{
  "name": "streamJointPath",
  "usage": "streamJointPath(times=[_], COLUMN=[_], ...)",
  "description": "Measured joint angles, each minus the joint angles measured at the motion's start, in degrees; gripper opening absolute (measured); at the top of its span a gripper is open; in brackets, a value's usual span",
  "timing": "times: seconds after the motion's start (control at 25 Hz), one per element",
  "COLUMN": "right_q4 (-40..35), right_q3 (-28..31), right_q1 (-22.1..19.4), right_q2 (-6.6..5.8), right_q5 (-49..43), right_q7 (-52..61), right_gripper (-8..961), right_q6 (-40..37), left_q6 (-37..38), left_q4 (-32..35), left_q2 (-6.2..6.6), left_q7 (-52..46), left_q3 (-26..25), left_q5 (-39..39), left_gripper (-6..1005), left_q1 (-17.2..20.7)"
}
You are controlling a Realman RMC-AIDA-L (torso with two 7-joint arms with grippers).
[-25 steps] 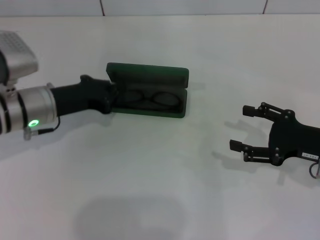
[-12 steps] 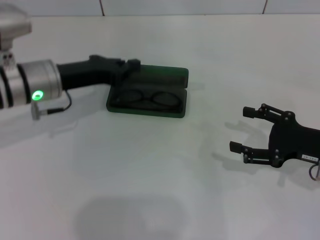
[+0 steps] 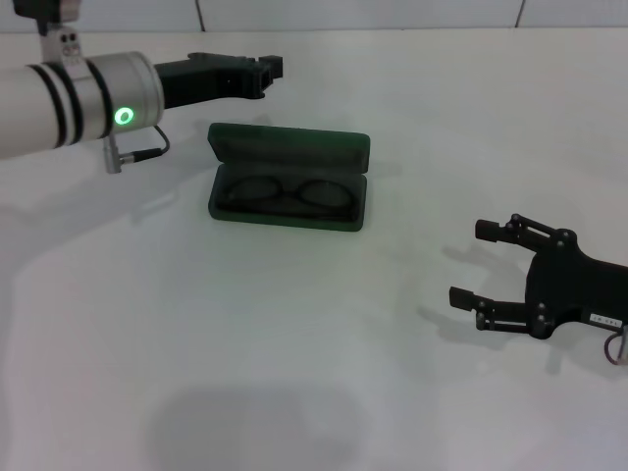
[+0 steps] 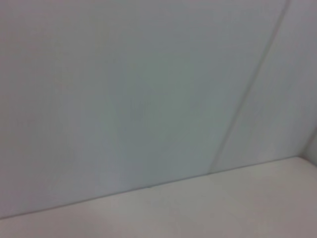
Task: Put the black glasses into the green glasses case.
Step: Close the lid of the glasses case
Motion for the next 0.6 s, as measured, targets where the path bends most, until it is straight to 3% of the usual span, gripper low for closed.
streamJointPath(times=[0.24,0.6], right_q4=[0.22,0.22], right_q3=[0.00,-0.04], right_q1=[-0.26,-0.60], right_q2=[0.09,0.08], right_q5=[0.00,0.00], right_q7=[-0.39,-0.43], right_gripper=[886,886], right_q6=[0.03,0.09], left_q6=[-9.59,-10.67], left_q4=[-0.74,-2.69], left_q2=[-0.03,0.00], left_q7=[-0.12,0.45], left_q3=[9.76,11.87], left_q5=[-3.58,-3.86], left_gripper=[43,45], left_q1=[-0.09,0.04])
